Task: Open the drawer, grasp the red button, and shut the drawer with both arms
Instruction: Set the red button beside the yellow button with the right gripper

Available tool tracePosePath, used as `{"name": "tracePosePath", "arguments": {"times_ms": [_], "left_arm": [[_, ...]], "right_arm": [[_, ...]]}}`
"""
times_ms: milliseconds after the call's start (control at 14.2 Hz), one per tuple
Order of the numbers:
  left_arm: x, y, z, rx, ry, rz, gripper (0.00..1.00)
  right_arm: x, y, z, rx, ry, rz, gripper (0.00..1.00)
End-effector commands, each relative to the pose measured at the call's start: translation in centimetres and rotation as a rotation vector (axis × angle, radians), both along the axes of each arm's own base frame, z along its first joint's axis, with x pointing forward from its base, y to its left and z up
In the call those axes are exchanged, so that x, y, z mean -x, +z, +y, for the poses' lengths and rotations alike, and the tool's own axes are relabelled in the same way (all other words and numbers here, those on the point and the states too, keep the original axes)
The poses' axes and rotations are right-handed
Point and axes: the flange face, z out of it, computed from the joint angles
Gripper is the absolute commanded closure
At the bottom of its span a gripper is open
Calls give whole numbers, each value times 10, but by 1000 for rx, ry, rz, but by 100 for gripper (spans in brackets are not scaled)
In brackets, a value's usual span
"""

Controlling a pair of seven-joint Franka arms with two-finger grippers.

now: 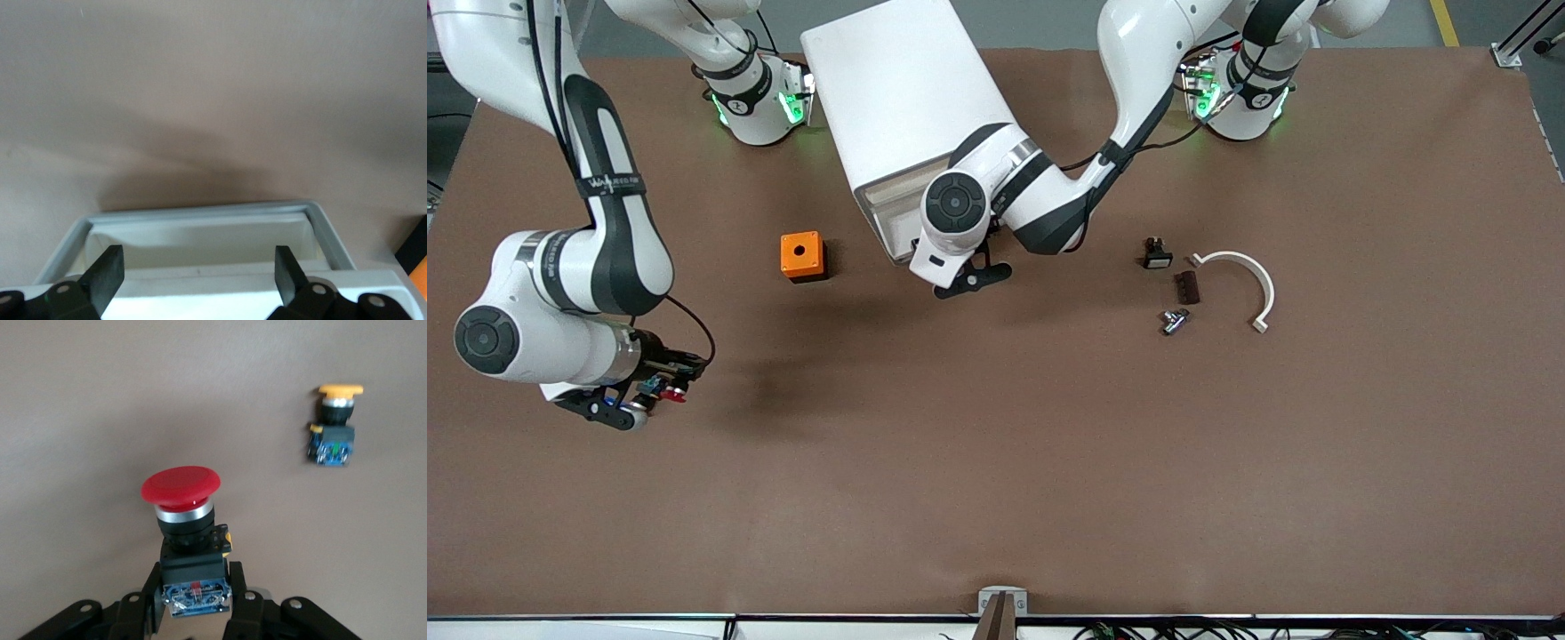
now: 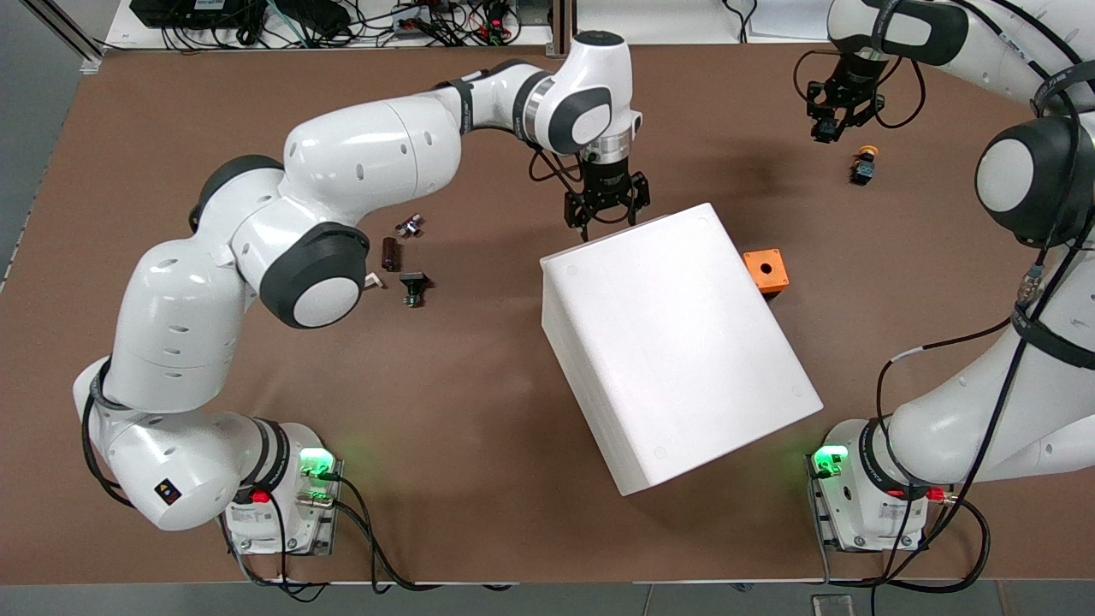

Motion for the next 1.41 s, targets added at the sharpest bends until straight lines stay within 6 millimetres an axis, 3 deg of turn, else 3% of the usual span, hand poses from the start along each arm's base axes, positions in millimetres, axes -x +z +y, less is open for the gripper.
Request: {"name": "tracePosePath", "arguments": {"times_ms": [0,141,282,634,846,1057,1128,1339], "left_arm": [[20,-12,-15,19,22,51,1],[26,-18,-18,32,45,93,1],[31,-24,-18,40,75,144,1],[35,-34,-14,39,92,193,1],[36,-34,-13,53,113,228,1],[32,-31,-11,47,142,233,1],[33,-30,-12,40,180,251,1],[34,-30,-12,36,208,266,1]], "right_arm": [[-6,-30,-30,-11,81,-9,98],[-6,-64,-39,-6,96,0,98],[-8,-84,-53,-6,93,-11,98],[-12,-125,-51,2,93,-45,95],[-14,-126,-49,0,93,-46,66],[-17,-121,-53,1,86,-56,15],[-17,-119,-52,0,88,-58,2],[-21,-92,-50,2,90,-90,0]]}}
